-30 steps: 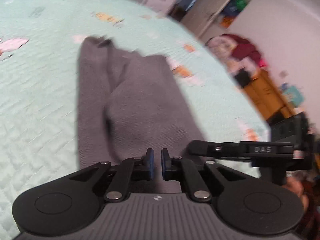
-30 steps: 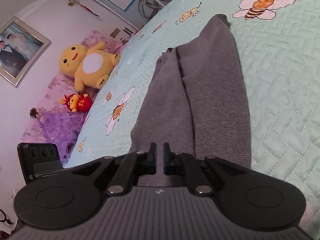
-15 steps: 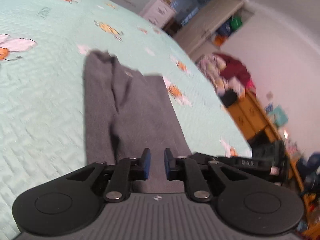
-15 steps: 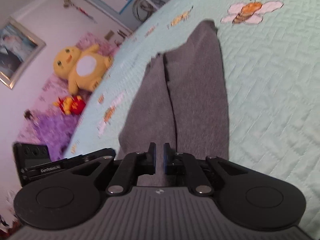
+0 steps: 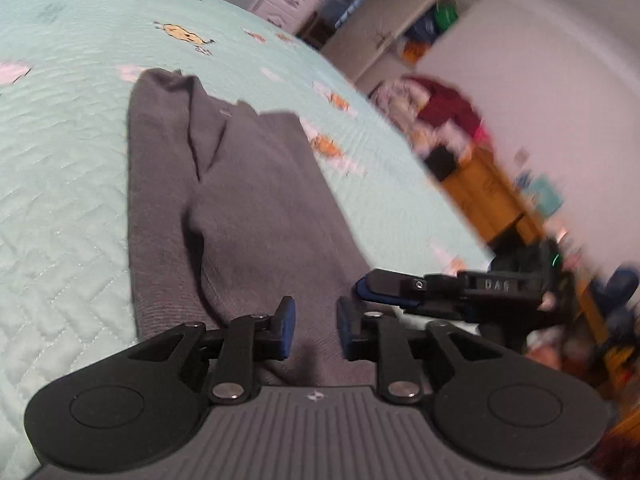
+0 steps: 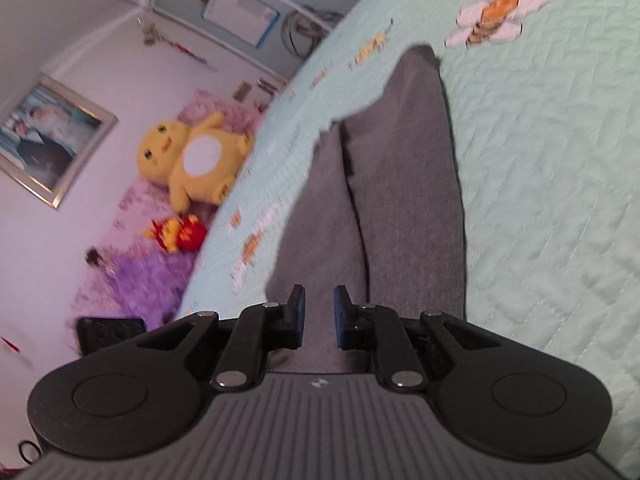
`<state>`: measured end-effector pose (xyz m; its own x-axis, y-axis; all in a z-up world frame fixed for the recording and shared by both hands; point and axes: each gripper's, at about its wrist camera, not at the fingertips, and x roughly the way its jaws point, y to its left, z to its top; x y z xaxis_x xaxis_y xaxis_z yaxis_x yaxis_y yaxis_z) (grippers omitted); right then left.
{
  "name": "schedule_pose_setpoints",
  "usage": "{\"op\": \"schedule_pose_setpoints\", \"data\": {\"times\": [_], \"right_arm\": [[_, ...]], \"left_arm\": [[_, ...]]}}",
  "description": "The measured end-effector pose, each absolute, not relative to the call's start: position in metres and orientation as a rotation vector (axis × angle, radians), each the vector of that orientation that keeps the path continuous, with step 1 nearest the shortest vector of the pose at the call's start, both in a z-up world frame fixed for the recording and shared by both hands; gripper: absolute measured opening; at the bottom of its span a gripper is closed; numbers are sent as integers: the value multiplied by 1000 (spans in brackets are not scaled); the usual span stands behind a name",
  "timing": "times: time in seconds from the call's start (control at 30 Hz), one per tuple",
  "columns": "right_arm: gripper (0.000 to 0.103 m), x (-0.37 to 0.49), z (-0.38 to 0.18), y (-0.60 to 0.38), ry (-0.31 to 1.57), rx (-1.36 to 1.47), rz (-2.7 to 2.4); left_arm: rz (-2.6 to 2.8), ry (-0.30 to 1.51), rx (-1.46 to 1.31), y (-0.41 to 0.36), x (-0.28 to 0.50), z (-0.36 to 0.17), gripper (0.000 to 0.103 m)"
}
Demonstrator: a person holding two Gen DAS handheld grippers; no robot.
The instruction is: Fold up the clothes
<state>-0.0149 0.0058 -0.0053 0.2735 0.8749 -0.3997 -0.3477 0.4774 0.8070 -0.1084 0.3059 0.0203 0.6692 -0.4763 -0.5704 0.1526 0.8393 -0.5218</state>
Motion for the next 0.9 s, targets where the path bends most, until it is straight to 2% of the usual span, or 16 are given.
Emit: {"op": "schedule_pose_setpoints", "data": {"times": [0.03, 0.07, 0.1, 0.27, 0.33, 0.43, 0.6, 0.77, 0.83, 0.9], "right_arm": [[12, -15, -10, 10, 978, 621, 896], [4, -15, -14, 13, 991, 583, 882], [0, -15, -16, 13, 987, 560, 860], [3, -30, 1, 10, 963, 516, 837], [11, -45, 11, 10, 941, 451, 840], [26, -79, 26, 3, 878, 328, 838], [28, -159, 43, -20, 753, 74, 814], [34, -245, 47, -42, 622, -221, 773], [34, -269, 45, -47, 587, -318, 743], [34, -286, 40, -50, 563, -401, 711]], "left_arm": [[-345, 764, -427, 303, -106, 14, 14], [-327, 761, -421, 303, -106, 12, 10], [-312, 765, -425, 304, -106, 12, 8], [-282, 770, -360, 299, -118, 28, 9], [-270, 758, -302, 295, -130, 37, 9], [-268, 716, -147, 283, -162, 52, 17], [-312, 669, 107, 267, -237, 60, 33], [-267, 657, 308, 267, -298, 46, 37], [-214, 658, 382, 270, -312, 37, 42], [-196, 668, 337, 276, -307, 35, 42]]}}
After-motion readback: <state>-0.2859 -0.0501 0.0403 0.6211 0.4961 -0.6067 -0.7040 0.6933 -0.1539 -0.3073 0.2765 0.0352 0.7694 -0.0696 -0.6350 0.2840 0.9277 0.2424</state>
